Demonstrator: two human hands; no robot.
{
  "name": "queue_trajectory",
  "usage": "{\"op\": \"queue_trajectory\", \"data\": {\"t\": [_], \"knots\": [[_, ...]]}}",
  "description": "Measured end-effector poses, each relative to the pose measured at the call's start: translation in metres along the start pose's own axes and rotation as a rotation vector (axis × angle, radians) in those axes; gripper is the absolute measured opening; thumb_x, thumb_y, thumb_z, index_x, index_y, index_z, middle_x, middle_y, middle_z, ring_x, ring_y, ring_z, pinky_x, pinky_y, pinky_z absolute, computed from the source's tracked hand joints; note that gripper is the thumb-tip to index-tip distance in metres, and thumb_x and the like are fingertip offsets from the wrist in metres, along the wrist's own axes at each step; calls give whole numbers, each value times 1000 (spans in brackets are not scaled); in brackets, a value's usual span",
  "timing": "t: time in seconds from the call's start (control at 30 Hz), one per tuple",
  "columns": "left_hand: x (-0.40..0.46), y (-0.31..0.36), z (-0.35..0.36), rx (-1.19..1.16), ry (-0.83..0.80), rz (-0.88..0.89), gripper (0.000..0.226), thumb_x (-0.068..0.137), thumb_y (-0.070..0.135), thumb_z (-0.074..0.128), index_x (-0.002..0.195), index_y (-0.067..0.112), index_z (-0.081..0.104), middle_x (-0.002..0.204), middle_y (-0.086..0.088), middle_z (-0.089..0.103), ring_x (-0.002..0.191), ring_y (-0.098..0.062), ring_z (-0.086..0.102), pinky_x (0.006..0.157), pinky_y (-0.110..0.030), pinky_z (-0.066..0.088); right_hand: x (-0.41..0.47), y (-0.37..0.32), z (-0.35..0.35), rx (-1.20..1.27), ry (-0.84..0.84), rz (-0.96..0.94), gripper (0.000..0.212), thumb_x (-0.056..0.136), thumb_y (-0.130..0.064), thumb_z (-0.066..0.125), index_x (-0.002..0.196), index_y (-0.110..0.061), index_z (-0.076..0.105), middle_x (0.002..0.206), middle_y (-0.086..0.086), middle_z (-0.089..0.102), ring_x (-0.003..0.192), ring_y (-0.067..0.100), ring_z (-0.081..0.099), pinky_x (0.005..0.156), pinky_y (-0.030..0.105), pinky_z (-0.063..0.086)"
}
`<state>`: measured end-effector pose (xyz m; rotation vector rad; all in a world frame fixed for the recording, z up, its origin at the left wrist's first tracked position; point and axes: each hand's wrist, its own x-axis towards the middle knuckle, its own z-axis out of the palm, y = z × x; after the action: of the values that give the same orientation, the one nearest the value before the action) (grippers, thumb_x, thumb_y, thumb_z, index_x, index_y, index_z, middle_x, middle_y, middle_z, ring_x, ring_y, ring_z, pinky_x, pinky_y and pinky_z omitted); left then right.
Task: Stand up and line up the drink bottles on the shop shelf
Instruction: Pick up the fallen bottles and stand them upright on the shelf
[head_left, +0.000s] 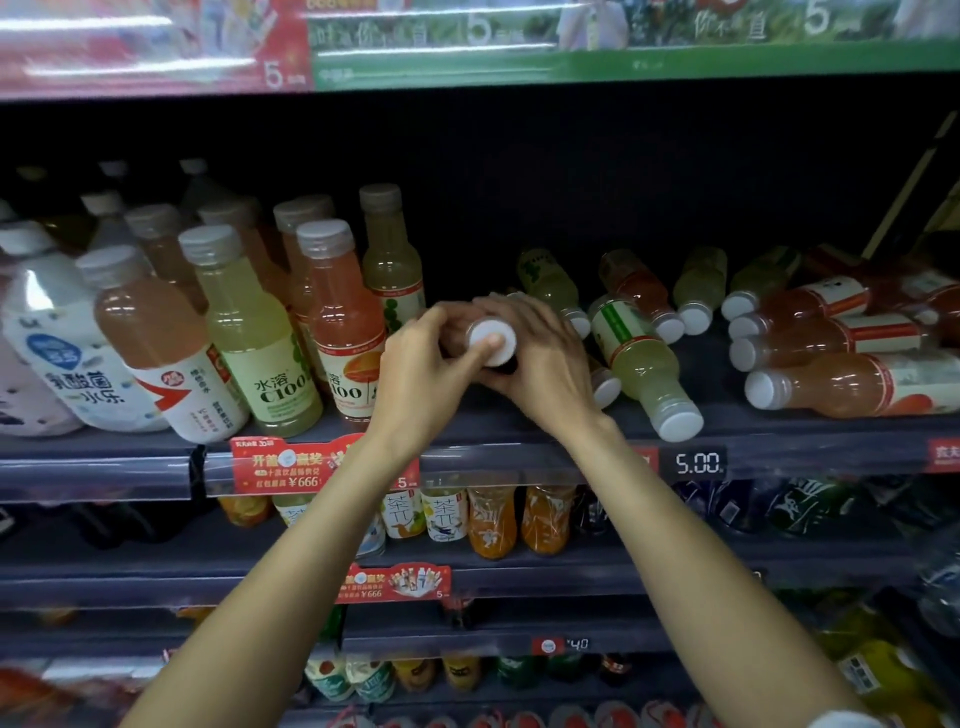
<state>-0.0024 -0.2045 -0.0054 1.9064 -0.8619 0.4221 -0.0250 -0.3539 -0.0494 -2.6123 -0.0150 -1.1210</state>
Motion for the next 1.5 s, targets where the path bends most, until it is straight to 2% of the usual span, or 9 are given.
{"op": "queue_trajectory", "data": {"t": [0.17,0.37,0.73,0.87,1.0,1.13,1.27,1.37,1.5], "knots": [[1,6,-17,13,211,106,26,95,18,57,119,10,63,104,1,60,92,16,52,79,0,34,13,-7,-11,338,46,209,68,68,-43,80,125,-19,51,117,-2,63,110,15,58,89,33,48],[-11,-46,-16,407,531,99,57,78,17,70,131,10,49,126,-18,50,117,-26,39,99,-29,34,45,-24,-10,600,-38,461,64,70,-41,79,117,-24,39,104,-5,63,90,10,63,81,38,54],[-15,-62,-15,442,554,75,67,80,17,72,138,16,38,135,-17,44,123,-26,36,102,-34,34,63,-51,23,534,-148,381,59,81,-38,71,134,-24,48,119,8,51,93,9,51,66,10,37],[-16,-61,-16,440,554,76,64,81,18,71,137,14,40,135,-17,44,124,-26,37,102,-34,35,50,-45,11,621,-188,391,64,86,-31,67,142,-20,37,118,2,57,102,11,53,88,29,47],[-25,-50,-16,382,614,206,46,86,15,66,128,7,48,125,-18,53,118,-25,44,99,-30,37,11,-18,-27,-29,-149,175,49,89,-32,61,134,-20,47,126,4,55,118,23,45,95,36,36],[-15,-36,-2,306,252,401,31,84,7,59,115,4,60,111,-12,61,106,-24,52,92,-25,40,-23,1,-50,-644,-260,259,64,81,-46,65,134,-14,45,125,17,55,119,38,43,94,43,37],[15,-33,27,359,-256,327,60,78,5,65,135,10,47,131,-10,52,122,-28,45,101,-36,40,-31,13,-51,-705,-293,286,67,79,-39,67,134,-10,42,105,17,67,116,37,44,94,41,34],[29,-36,44,365,-415,352,79,75,10,74,144,12,36,144,-8,41,134,-26,35,110,-30,26,-36,15,-49,-543,-39,282,53,69,-31,74,113,-5,58,78,15,69,97,36,57,83,42,40],[32,-35,50,265,-362,380,88,73,21,80,146,18,32,146,-4,40,133,-22,35,112,-34,27,-27,13,-66,94,203,334,44,70,-38,70,107,-17,61,99,1,67,97,22,60,84,36,47]]}}
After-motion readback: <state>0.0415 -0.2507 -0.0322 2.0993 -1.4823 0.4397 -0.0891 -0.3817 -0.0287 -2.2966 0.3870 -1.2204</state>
